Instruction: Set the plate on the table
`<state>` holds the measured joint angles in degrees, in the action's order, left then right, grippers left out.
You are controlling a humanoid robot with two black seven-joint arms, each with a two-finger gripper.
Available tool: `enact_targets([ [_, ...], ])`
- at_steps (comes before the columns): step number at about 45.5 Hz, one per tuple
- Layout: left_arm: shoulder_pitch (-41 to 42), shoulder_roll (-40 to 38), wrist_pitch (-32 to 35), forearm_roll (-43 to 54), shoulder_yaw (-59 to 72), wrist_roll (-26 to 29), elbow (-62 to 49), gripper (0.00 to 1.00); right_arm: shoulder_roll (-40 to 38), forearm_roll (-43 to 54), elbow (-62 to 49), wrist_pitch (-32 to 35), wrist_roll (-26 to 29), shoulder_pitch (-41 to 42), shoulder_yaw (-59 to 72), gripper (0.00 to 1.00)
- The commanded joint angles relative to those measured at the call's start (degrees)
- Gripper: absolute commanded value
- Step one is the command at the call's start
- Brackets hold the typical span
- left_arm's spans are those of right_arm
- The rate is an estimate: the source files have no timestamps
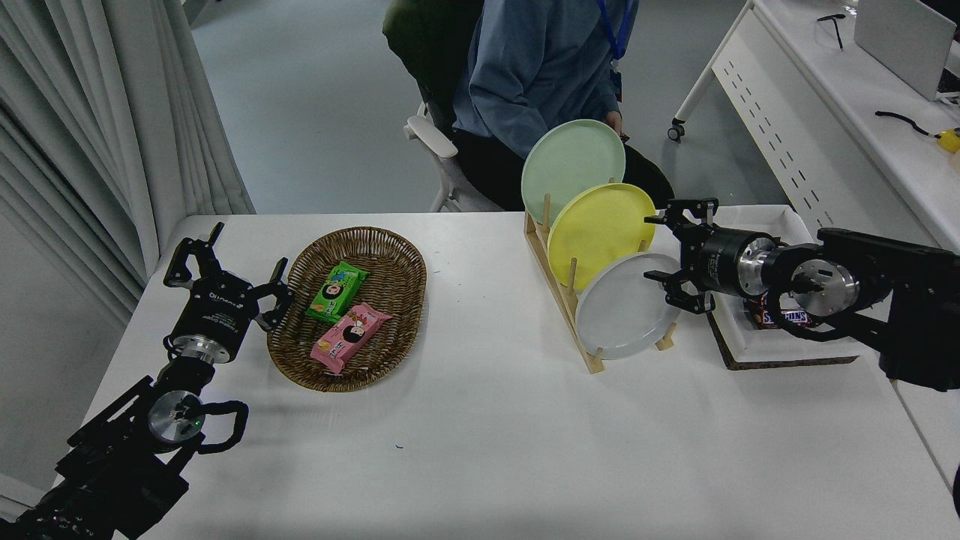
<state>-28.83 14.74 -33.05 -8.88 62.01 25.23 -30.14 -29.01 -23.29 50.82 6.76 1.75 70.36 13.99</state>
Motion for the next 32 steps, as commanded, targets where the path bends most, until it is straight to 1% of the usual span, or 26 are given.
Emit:
enact_targets([
  [1,0.0,0.0,0.0,0.0,0.0,0.0,0.0,1.0,0.1,-0.4,0.3,0.4,0.9,0.0,-1.2,0.65],
  [4,0.0,0.0,0.0,0.0,0.0,0.0,0.0,1.0,0.0,-0.8,0.4,0.4,1.2,0.0,-1.9,0.64],
  [11,0.0,0.0,0.0,0.0,0.0,0.0,0.1,1.0,-0.2,-4.5,0.8,0.4,1.2,0.0,-2.4,0.64],
  [24,0.0,0.0,0.0,0.0,0.0,0.0,0.1,1.0,0.0,-6.1,0.8,-0.3,1.4,-0.6,-2.3,0.63],
  [29,0.0,0.0,0.0,0.0,0.0,0.0,0.0,1.0,0.0,-6.3,0.8,-0.4,2.3,-0.7,-2.3,0.56],
  [32,0.0,-0.1,0.0,0.0,0.0,0.0,0.0,1.0,0.0,-6.3,0.8,-0.6,3.2,-0.7,-2.3,0.55],
])
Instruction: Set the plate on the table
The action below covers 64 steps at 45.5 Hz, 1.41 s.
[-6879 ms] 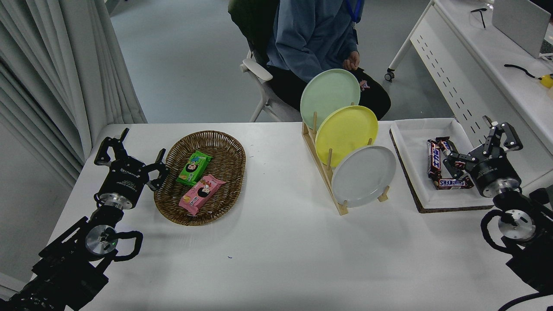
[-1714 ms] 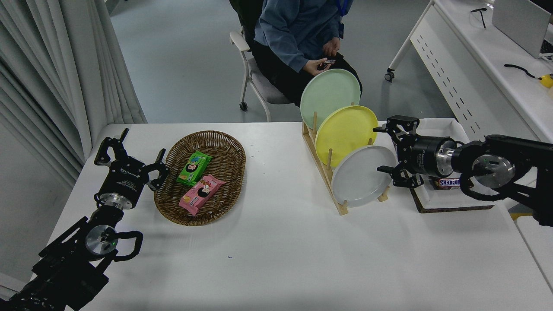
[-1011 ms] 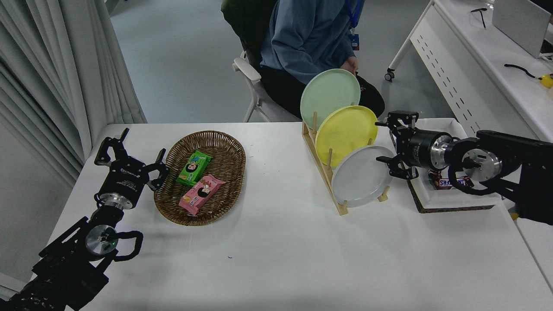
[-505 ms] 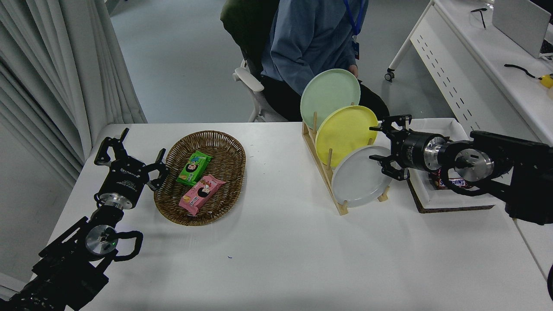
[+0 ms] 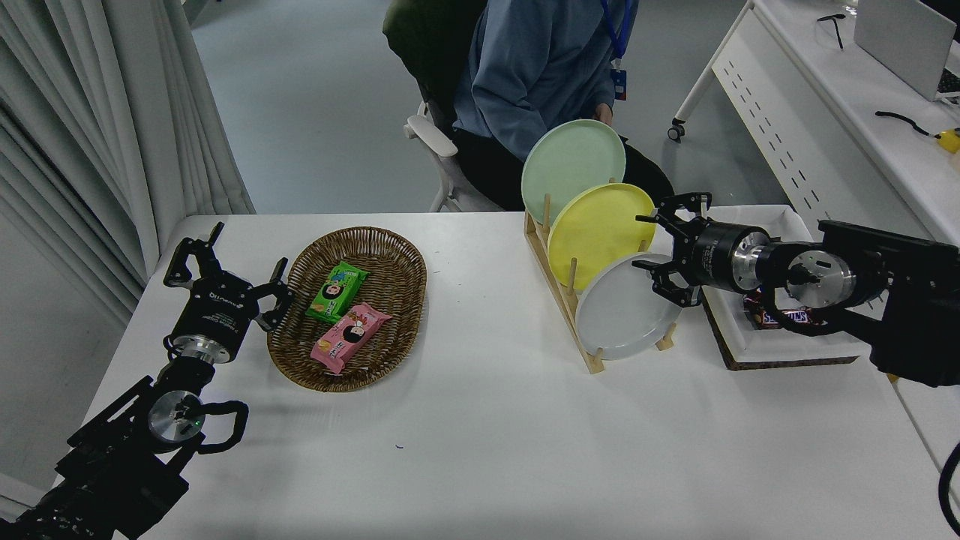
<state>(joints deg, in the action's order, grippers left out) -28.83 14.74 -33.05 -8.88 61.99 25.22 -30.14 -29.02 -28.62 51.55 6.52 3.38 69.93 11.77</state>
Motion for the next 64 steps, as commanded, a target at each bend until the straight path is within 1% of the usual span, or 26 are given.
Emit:
enact_targets([
  [1,0.0,0.0,0.0,0.0,0.0,0.0,0.0,1.0,0.0,-1.0,0.0,-0.5,1.8,-0.2,-0.1,0.54],
  [2,0.0,0.0,0.0,0.0,0.0,0.0,0.0,1.0,0.0,-1.0,0.0,-0.7,1.9,-0.2,-0.1,0.52],
  [18,0.0,0.0,0.0,0.0,0.0,0.0,0.0,1.0,-0.1,-0.1,-0.1,-1.8,2.0,0.3,0.0,0.52],
  [32,0.0,0.0,0.0,0.0,0.1,0.0,0.1,1.0,-0.2,0.3,-0.2,-1.9,2.1,0.5,-0.1,0.46],
  [39,0.0,0.0,0.0,0.0,0.0,0.0,0.1,1.0,-0.3,0.7,-0.1,-1.9,2.1,0.6,0.1,0.46],
  [46,0.0,-0.1,0.0,0.0,0.0,0.0,0.0,1.0,-0.4,3.0,-0.2,-1.9,2.1,0.8,-0.3,0.42],
  [57,0.0,-0.1,0.0,0.0,0.0,0.0,0.0,1.0,-0.6,4.2,0.0,-1.7,2.1,1.1,0.0,0.41],
  [64,0.0,0.0,0.0,0.0,0.0,0.0,0.1,1.0,-0.7,5.2,0.0,-1.5,2.1,1.4,0.4,0.38],
])
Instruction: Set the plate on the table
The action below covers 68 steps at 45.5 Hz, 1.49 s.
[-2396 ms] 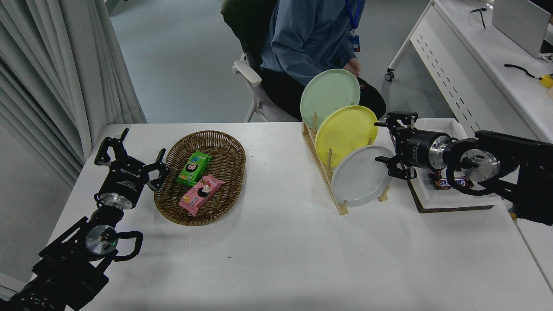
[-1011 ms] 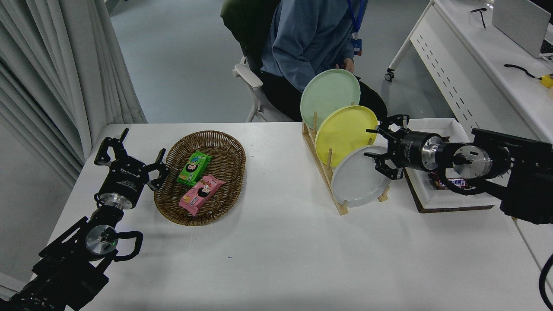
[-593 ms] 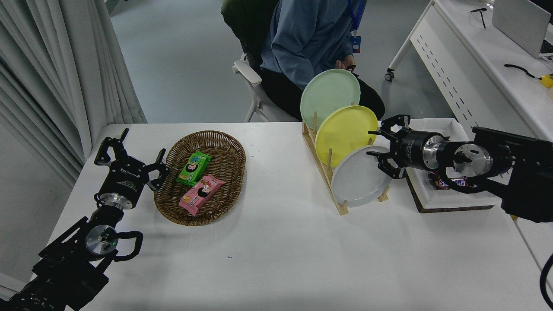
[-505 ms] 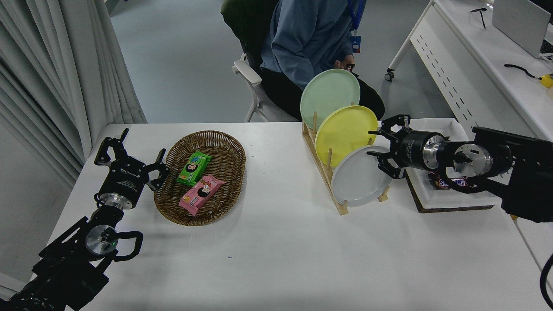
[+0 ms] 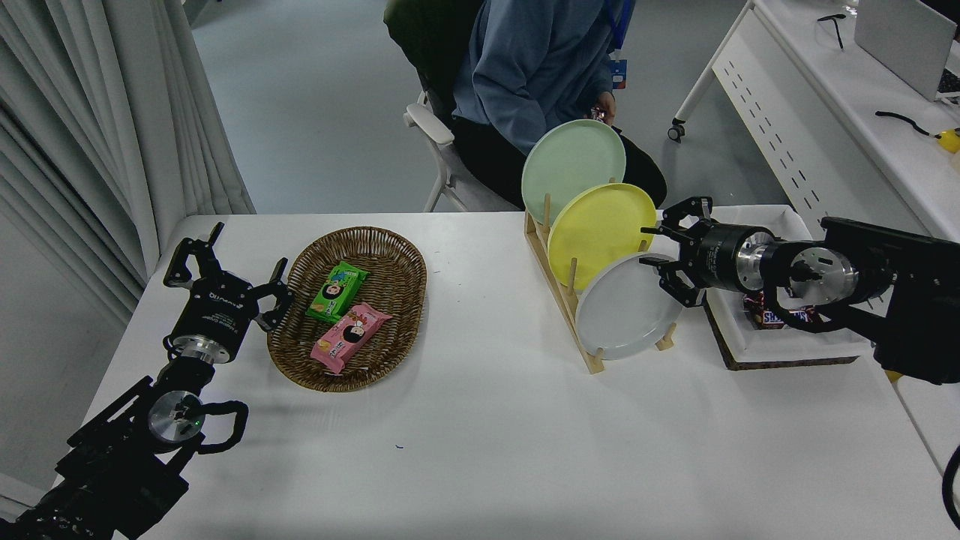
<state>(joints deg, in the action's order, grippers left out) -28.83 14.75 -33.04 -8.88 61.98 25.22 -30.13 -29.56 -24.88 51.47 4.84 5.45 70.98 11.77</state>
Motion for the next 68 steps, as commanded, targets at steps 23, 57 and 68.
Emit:
enact_targets([
  [23,0.0,0.0,0.0,0.0,0.0,0.0,0.0,1.0,-0.1,1.4,0.0,0.3,2.7,0.4,0.4,0.27],
  [57,0.0,0.0,0.0,0.0,0.0,0.0,0.0,1.0,-0.1,1.4,-0.6,0.0,3.5,0.6,-0.2,0.24],
  [68,0.0,0.0,0.0,0.0,0.0,0.0,0.0,1.0,0.0,1.4,-0.7,0.1,3.6,0.5,-0.2,0.23],
])
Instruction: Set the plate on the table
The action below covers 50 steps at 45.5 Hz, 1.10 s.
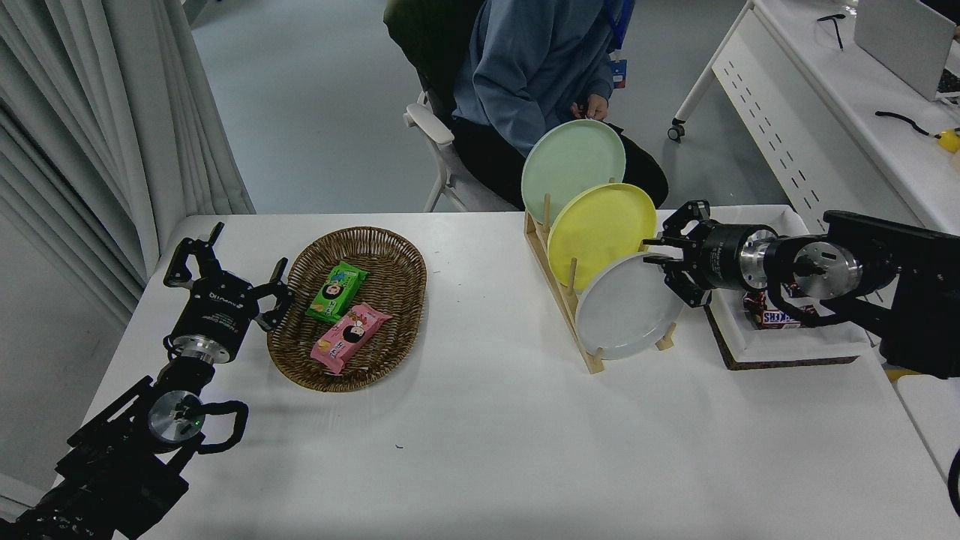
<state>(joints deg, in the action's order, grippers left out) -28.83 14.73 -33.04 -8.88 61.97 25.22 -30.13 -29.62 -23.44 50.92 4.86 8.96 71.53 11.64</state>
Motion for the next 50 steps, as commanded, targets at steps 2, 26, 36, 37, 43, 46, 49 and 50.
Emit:
enact_targets([
  [2,0.0,0.0,0.0,0.0,0.0,0.0,0.0,1.0,0.0,0.0,-0.1,0.2,0.3,-0.1,0.0,0.21],
  [26,0.0,0.0,0.0,0.0,0.1,0.0,0.0,1.0,0.1,0.0,-0.3,0.2,0.9,-0.1,-0.1,0.14],
  [36,0.0,0.0,0.0,0.0,0.0,0.0,0.1,1.0,0.3,0.1,-0.7,0.0,0.9,-0.1,-0.1,0.14],
  [37,0.0,0.0,0.0,0.0,0.1,0.0,0.0,1.0,0.3,0.1,-0.7,0.0,0.8,-0.1,-0.1,0.13],
  [43,0.0,-0.1,0.0,0.0,0.0,0.0,0.1,1.0,0.3,0.1,-0.8,0.0,0.9,-0.1,-0.1,0.12],
  [46,0.0,-0.1,0.0,0.0,0.0,0.0,0.0,1.0,0.3,0.1,-0.7,0.0,0.9,-0.1,-0.1,0.09],
  [49,0.0,-0.1,0.0,0.0,0.0,0.0,0.0,1.0,0.3,0.1,-0.8,0.0,1.1,-0.1,-0.1,0.05],
  [50,0.0,0.0,0.0,0.0,0.0,0.0,0.1,1.0,0.2,0.1,-0.8,0.0,1.2,-0.1,0.0,0.05],
])
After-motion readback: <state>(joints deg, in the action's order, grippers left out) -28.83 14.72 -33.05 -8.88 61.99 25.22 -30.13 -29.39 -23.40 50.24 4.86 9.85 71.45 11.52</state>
